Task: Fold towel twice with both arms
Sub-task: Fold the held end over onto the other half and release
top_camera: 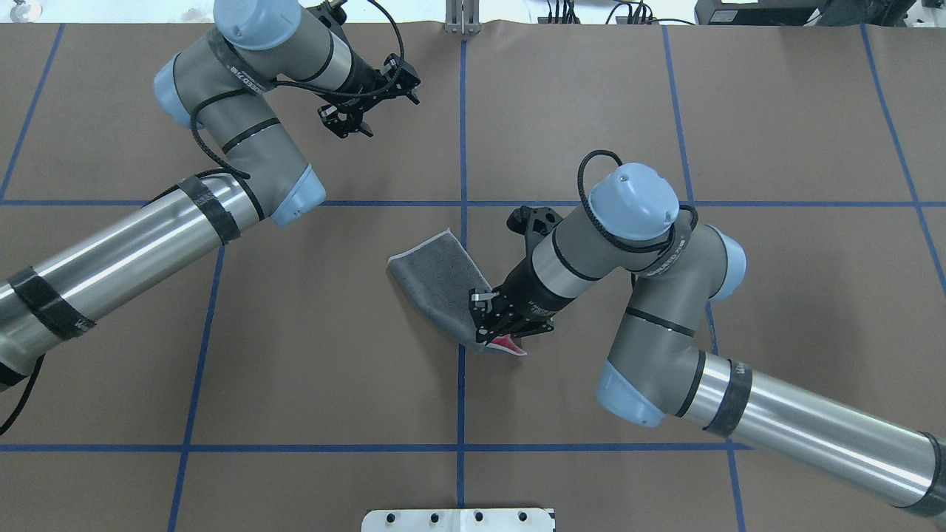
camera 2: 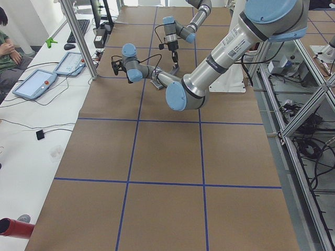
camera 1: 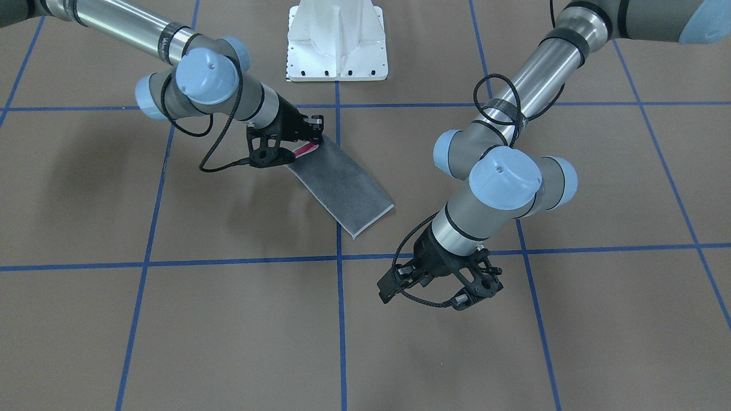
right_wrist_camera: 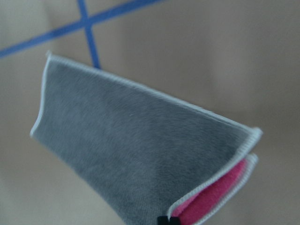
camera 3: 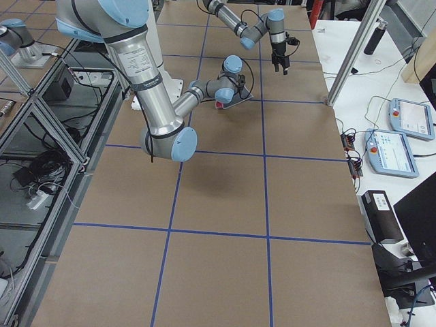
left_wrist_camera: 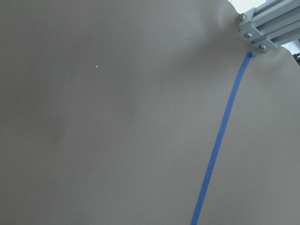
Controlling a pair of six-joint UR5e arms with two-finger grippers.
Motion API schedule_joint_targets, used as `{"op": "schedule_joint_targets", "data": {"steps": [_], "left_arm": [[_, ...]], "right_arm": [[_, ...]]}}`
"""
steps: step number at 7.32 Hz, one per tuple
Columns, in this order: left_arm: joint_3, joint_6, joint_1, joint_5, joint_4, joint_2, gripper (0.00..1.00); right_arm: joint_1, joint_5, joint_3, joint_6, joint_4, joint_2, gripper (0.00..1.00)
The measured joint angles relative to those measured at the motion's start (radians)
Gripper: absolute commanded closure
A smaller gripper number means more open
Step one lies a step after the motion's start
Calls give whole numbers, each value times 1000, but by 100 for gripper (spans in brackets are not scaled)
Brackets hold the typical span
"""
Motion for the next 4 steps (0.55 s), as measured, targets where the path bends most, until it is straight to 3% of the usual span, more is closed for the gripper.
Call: {"op": "schedule_joint_targets", "data": {"steps": [2, 3, 4], "left_arm": [[-1, 0, -3, 0, -2, 7, 1], [-1, 1, -4, 0, -3, 10, 1], [-1, 5, -5, 0, -3, 14, 1]], "right_arm": [[-66, -70, -29, 47, -2, 72, 100], [-82, -94, -56, 67, -2, 106, 67], [-89, -109, -77, 78, 0, 129, 1]]}}
